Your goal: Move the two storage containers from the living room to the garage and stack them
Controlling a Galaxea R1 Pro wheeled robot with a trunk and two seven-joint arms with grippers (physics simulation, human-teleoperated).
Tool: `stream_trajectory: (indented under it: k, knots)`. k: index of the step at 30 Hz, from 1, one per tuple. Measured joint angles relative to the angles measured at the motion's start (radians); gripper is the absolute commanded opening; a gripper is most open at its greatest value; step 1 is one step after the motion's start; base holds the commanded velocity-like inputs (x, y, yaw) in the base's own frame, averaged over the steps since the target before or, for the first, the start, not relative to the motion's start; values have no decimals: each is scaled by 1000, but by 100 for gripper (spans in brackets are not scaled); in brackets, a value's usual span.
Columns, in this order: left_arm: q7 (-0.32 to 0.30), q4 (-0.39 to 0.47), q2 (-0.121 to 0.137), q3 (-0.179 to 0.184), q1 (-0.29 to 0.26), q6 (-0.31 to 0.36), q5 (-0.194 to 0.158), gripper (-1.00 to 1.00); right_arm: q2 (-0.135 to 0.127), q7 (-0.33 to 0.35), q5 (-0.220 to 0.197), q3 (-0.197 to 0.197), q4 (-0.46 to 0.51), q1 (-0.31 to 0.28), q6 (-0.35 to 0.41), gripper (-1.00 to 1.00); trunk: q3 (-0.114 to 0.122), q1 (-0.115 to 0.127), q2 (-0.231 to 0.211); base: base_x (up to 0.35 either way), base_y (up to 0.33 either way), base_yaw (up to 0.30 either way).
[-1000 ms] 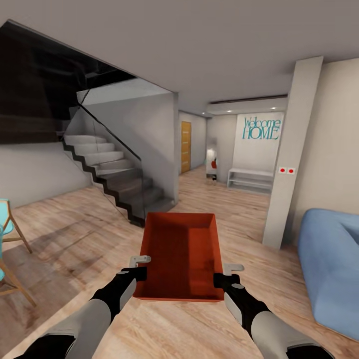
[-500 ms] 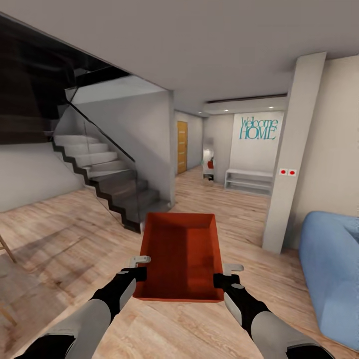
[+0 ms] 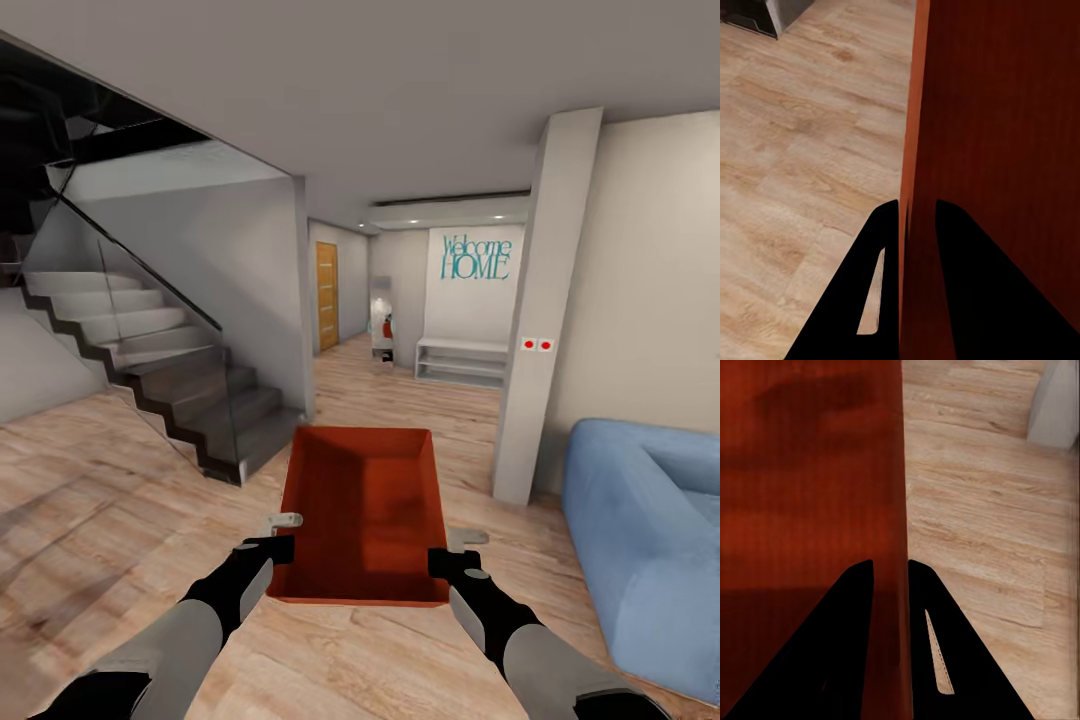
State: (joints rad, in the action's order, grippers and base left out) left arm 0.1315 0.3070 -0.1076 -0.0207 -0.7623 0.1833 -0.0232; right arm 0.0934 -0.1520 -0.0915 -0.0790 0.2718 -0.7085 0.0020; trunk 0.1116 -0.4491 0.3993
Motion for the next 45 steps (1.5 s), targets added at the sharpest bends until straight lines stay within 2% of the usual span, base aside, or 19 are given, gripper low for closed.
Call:
stream_trajectory:
  k: [15,45]
  knots:
    - [0,0,-1,-1,0,0,2,-100,-1,2,0,0,0,0,0,-100,0,0,0,322,0,-223]
    - [0,0,0,2,0,-6,-1,-100,0,1,0,0,-2,0,-7,-100,0,0,0,322,0,-6]
